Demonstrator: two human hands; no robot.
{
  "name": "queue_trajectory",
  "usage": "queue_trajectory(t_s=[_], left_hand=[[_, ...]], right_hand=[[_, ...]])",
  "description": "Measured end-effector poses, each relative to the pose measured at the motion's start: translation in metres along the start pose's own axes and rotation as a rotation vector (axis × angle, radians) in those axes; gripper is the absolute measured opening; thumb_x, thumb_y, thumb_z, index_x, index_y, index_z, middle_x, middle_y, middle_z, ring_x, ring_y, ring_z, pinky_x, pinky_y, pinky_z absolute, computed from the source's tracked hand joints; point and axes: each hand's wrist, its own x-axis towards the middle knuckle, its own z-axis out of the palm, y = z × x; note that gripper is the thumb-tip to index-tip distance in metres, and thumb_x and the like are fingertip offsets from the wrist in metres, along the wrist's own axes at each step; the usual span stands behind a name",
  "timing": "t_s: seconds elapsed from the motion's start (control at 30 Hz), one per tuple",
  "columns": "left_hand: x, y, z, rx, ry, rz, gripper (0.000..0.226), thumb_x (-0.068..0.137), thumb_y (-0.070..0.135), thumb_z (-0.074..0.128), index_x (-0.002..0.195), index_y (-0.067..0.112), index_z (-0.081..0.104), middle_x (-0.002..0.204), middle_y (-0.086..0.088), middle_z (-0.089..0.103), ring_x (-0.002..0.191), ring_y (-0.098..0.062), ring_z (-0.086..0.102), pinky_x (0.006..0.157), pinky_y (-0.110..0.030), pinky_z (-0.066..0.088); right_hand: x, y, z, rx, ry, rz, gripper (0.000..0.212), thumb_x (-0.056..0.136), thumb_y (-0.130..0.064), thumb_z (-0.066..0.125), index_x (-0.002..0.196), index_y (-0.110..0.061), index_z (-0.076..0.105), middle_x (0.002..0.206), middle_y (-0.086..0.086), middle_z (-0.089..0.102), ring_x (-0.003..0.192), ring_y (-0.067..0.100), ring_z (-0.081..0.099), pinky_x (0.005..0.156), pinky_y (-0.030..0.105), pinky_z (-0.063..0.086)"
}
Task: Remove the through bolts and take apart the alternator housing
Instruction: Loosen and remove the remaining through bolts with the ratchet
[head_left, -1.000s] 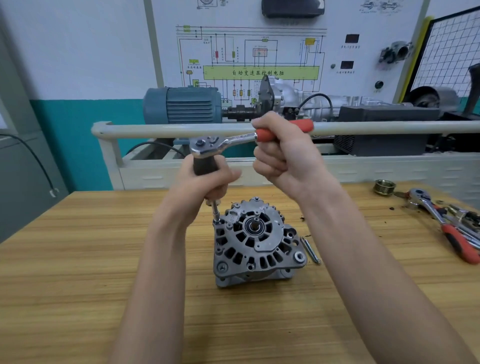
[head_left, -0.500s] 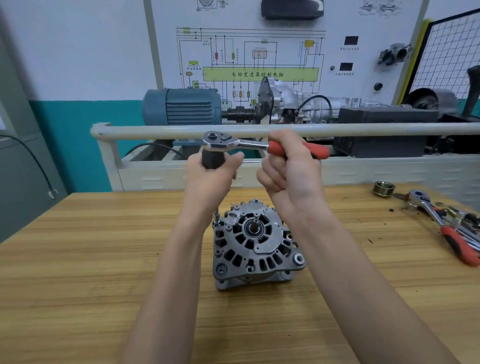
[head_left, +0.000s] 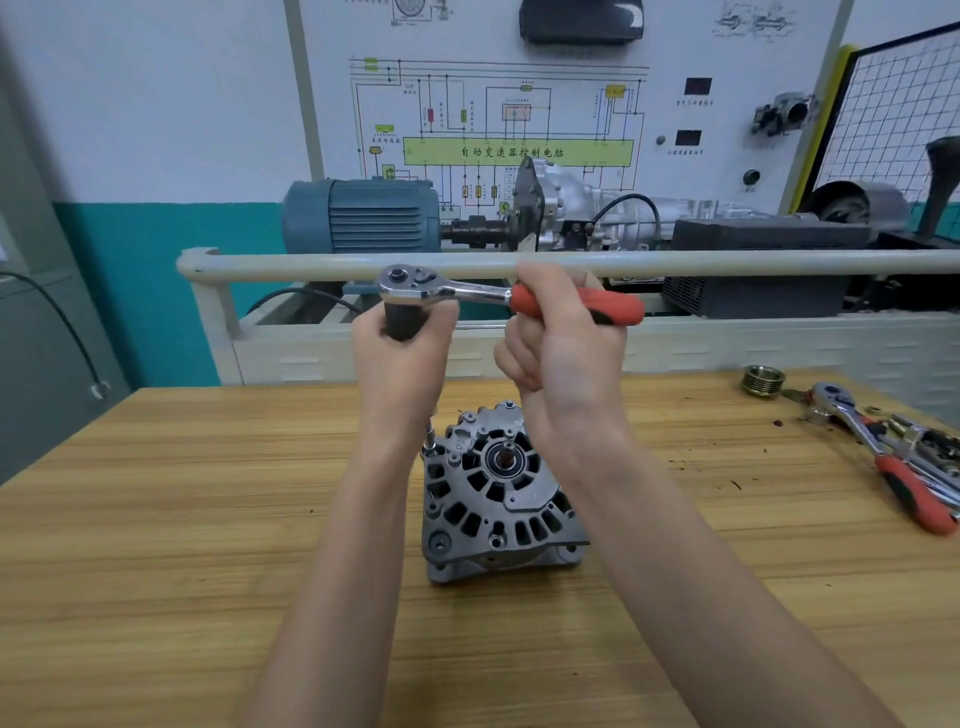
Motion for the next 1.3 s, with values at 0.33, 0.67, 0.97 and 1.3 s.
queue_trajectory(t_s=[0.33, 0.67, 0.97, 1.3], left_hand=[[0.004, 0.008, -0.041, 0.080, -0.772, 0.057, 0.011, 0.071, 0.024, 0.069, 0.063, 0.022, 0.062, 0.046, 0.004, 0.045, 0.039, -0.014, 0.037, 0.043, -0.020, 0.033], [-0.005, 0.001, 0.010, 0.080, 0.100, 0.036, 0.039, 0.081, 0.006, 0.062, 0.052, 0.018, 0.040, 0.048, 0.004, 0.034, 0.046, -0.011, 0.027, 0.046, -0.025, 0.023], [0.004, 0.010, -0.038, 0.084, -0.816, 0.064, 0.021, 0.071, 0.023, 0.069, 0.055, 0.026, 0.055, 0.044, 0.008, 0.042, 0.038, -0.012, 0.036, 0.042, -0.021, 0.031], [0.002, 0.001, -0.007, 0.046, -0.206, 0.021, 0.033, 0.073, 0.019, 0.063, 0.048, 0.020, 0.043, 0.043, 0.003, 0.032, 0.040, -0.012, 0.025, 0.043, -0.021, 0.023]], right_hand=[[0.028, -0.025, -0.001, -0.186, -0.294, 0.350, 0.058, 0.091, -0.009, 0.051, 0.038, -0.022, 0.034, 0.031, -0.008, 0.019, 0.028, 0.006, 0.013, 0.033, 0.016, 0.012], [0.008, 0.001, -0.008, 0.046, -0.005, 0.030, 0.042, 0.090, -0.002, 0.053, 0.060, -0.017, 0.028, 0.034, -0.009, 0.020, 0.030, 0.006, 0.013, 0.034, 0.014, 0.016], [0.032, -0.023, -0.006, -0.137, -0.301, 0.363, 0.056, 0.091, -0.008, 0.049, 0.040, -0.020, 0.030, 0.031, -0.008, 0.018, 0.027, 0.006, 0.013, 0.031, 0.015, 0.013], [0.017, -0.007, -0.007, 0.012, -0.026, 0.156, 0.042, 0.091, -0.006, 0.052, 0.056, -0.017, 0.030, 0.033, -0.008, 0.018, 0.029, 0.007, 0.011, 0.032, 0.016, 0.015]])
